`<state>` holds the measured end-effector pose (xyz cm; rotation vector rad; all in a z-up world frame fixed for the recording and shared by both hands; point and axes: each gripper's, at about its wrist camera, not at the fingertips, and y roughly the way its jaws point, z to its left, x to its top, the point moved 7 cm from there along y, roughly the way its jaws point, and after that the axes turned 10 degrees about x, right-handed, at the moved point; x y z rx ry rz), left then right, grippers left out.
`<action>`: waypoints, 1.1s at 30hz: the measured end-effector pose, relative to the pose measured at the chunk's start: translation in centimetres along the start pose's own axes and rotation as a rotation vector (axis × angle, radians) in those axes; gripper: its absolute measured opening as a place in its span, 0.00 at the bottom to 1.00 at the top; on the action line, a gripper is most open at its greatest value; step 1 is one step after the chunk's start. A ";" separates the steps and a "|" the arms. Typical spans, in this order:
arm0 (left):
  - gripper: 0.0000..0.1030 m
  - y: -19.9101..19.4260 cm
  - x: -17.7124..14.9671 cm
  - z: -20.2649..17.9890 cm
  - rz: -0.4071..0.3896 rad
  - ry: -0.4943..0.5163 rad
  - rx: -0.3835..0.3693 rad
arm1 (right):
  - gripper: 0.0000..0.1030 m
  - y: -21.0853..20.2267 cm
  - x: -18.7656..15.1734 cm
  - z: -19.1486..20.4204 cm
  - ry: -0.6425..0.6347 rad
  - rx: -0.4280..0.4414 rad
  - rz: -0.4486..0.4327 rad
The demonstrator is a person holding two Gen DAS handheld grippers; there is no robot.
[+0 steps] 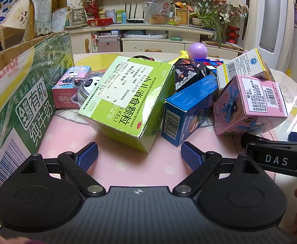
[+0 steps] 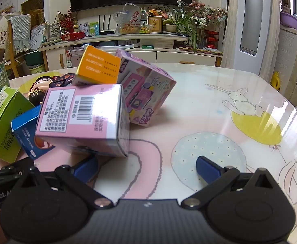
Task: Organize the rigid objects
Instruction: 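Move left tool toward green medicine box while right tool approaches pink dinosaur box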
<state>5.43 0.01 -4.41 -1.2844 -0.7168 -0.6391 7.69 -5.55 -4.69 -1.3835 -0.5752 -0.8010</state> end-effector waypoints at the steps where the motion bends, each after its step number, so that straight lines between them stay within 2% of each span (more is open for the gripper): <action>1: 1.00 0.0 0.0 0.0 0.000 0.002 0.002 | 1.00 0.0 0.0 0.0 0.001 0.000 0.001; 11: 1.00 -2.1 -1.6 0.5 0.001 -0.002 0.013 | 0.99 -1.9 -1.2 0.1 -0.023 0.021 0.005; 19: 1.00 -4.1 -2.4 2.2 -0.034 0.050 -0.002 | 0.99 -4.5 -3.1 0.6 -0.104 0.007 0.001; 27: 1.00 -7.5 -2.6 5.3 -0.071 0.065 -0.002 | 0.99 -8.9 -3.4 2.1 -0.068 0.025 -0.068; 33: 1.00 -9.7 -2.2 8.5 -0.080 0.035 0.020 | 0.99 -12.4 -2.8 4.9 -0.106 0.039 -0.130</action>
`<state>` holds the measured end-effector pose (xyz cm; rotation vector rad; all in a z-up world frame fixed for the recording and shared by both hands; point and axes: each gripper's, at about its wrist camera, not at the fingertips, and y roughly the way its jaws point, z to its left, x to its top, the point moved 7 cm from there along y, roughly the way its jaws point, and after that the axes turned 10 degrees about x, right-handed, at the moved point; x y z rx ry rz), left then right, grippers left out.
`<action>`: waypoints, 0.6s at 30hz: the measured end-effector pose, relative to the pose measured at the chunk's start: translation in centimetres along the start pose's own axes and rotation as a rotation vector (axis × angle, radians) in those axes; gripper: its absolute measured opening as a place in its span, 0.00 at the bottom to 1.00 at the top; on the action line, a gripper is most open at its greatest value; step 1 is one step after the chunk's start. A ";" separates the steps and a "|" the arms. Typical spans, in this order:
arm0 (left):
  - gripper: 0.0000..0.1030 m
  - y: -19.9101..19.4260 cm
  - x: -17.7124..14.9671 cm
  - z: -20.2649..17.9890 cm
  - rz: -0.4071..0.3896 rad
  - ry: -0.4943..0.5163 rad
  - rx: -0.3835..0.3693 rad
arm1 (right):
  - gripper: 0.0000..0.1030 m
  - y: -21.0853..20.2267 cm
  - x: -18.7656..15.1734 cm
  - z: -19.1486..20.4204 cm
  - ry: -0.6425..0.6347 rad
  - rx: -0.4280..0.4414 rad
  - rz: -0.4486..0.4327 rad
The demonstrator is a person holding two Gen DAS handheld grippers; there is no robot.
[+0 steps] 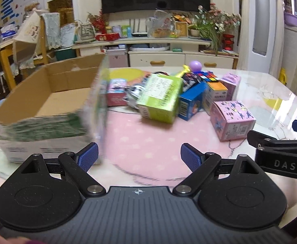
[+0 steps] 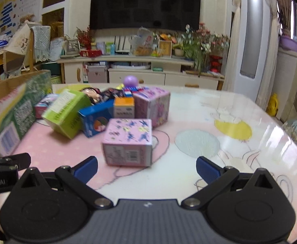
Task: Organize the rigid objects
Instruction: 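Move left tool toward green medicine box while right tool approaches pink dinosaur box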
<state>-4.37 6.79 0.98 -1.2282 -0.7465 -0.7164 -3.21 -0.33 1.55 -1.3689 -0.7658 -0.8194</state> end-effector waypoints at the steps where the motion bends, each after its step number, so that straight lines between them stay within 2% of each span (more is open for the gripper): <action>1: 1.00 -0.5 0.1 0.5 -0.001 -0.004 0.008 | 0.99 -0.4 0.3 0.6 -0.014 0.006 -0.010; 8: 1.00 -2.5 1.0 5.4 -0.018 -0.048 0.055 | 0.99 -3.9 2.5 4.7 -0.055 0.061 -0.074; 18: 1.00 -5.5 1.2 11.1 -0.045 -0.125 0.134 | 0.99 -6.8 4.6 10.6 -0.082 0.179 -0.085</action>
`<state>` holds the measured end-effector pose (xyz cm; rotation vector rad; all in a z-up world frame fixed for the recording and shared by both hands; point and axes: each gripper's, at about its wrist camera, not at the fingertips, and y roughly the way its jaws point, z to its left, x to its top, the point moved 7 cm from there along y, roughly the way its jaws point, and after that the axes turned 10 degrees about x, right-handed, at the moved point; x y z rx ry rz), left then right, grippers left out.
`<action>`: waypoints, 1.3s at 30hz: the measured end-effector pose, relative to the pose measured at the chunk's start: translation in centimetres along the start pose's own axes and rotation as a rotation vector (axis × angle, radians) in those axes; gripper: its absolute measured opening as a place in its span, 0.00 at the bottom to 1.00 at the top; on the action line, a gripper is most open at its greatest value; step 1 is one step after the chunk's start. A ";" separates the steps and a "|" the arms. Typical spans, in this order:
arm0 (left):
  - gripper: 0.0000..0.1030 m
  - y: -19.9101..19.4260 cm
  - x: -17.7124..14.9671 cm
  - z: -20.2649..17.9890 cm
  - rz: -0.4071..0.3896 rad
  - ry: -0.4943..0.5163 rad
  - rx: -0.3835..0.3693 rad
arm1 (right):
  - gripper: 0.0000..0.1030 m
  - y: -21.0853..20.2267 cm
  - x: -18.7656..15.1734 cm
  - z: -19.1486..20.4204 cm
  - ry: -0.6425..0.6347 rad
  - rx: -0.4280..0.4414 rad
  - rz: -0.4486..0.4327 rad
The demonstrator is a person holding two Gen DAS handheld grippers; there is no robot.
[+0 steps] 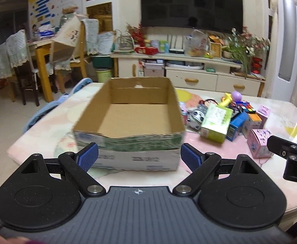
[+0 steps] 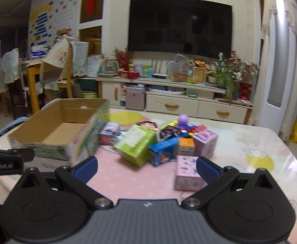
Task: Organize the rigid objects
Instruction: 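Move left tool toward green medicine box while right tool approaches pink dinosaur box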
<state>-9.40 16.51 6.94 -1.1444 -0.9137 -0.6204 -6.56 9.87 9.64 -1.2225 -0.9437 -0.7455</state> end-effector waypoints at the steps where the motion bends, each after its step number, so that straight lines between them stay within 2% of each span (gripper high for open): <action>1: 1.00 -0.3 0.1 0.1 -0.002 -0.005 0.007 | 0.99 -0.2 0.2 0.6 -0.005 0.012 -0.005; 14: 1.00 -4.4 0.6 3.3 -0.062 -0.052 0.024 | 0.99 -2.7 2.3 5.4 -0.070 0.091 -0.063; 24: 1.00 -3.6 0.8 3.2 -0.076 -0.072 0.028 | 0.99 -3.9 2.7 6.4 -0.093 0.105 -0.107; 32: 1.00 -2.8 0.4 1.4 -0.071 -0.060 -0.004 | 0.99 -3.1 1.1 4.2 -0.053 0.074 -0.112; 39: 1.00 -2.3 0.3 -1.6 -0.072 0.002 -0.076 | 0.99 -0.8 -2.0 -1.2 -0.008 -0.033 -0.077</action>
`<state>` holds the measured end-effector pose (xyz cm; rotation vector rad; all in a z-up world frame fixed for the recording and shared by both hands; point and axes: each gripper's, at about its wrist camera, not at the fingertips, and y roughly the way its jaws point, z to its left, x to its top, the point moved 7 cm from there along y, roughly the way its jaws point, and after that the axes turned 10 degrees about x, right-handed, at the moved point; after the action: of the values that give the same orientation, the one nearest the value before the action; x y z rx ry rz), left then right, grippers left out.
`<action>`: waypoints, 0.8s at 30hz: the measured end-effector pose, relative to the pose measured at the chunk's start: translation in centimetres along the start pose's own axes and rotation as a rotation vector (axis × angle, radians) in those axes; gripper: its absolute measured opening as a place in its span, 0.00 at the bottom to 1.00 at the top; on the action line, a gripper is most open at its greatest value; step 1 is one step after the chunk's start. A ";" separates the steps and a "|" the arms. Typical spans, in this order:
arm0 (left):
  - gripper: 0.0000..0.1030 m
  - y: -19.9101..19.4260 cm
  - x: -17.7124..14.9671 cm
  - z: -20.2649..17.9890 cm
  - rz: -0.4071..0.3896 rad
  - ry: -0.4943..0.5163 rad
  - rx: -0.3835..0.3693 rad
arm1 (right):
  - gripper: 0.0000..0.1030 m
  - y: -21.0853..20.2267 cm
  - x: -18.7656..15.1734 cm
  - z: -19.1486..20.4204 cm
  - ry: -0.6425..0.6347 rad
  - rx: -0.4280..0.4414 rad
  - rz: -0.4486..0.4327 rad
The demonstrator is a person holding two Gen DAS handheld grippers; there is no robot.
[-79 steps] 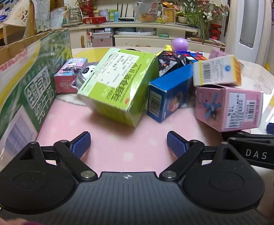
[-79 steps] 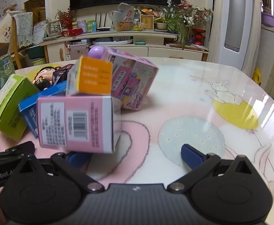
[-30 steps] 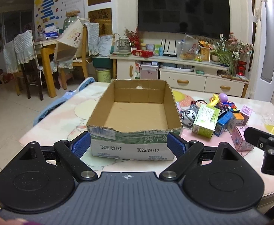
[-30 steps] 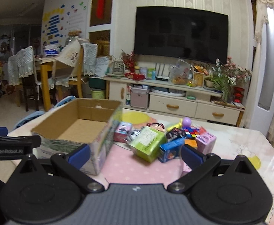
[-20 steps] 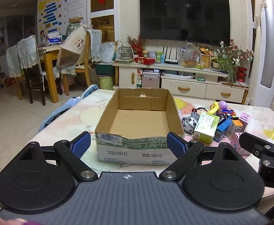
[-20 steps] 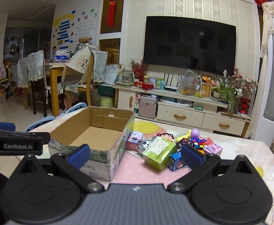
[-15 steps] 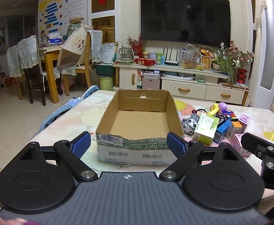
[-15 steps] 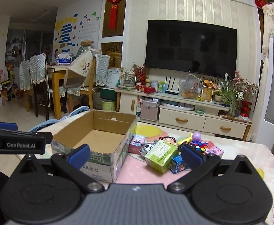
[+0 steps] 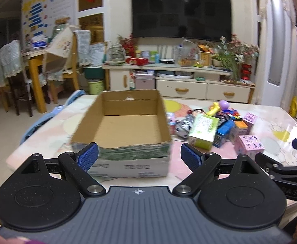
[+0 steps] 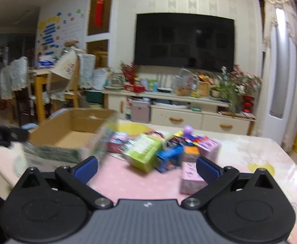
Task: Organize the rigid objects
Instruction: 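Move left tool toward green medicine box while right tool approaches pink dinosaur box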
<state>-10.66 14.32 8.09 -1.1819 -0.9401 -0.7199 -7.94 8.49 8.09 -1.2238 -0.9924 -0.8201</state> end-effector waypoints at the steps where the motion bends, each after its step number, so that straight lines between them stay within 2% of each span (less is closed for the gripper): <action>1: 1.00 0.2 0.0 -0.6 -0.001 0.009 -0.017 | 0.99 0.3 -0.5 -1.0 0.015 -0.011 0.006; 6: 1.00 1.5 0.5 -3.8 -0.013 0.069 -0.102 | 0.99 2.3 -2.7 -5.3 0.082 -0.062 0.065; 12: 1.00 4.6 0.5 -8.5 0.002 0.136 -0.214 | 0.99 4.9 -4.9 -8.9 0.142 -0.079 0.133; 17: 1.00 7.7 0.5 -11.5 0.032 0.173 -0.289 | 0.99 7.3 -5.7 -10.5 0.155 -0.070 0.180; 24: 1.00 11.8 0.4 -14.1 0.065 0.233 -0.311 | 0.99 9.5 -5.4 -11.0 0.160 -0.011 0.201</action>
<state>2.87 3.57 1.85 -1.3583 -0.6056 -0.9525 0.58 -0.75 -1.01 -1.2252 -0.7236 -0.7528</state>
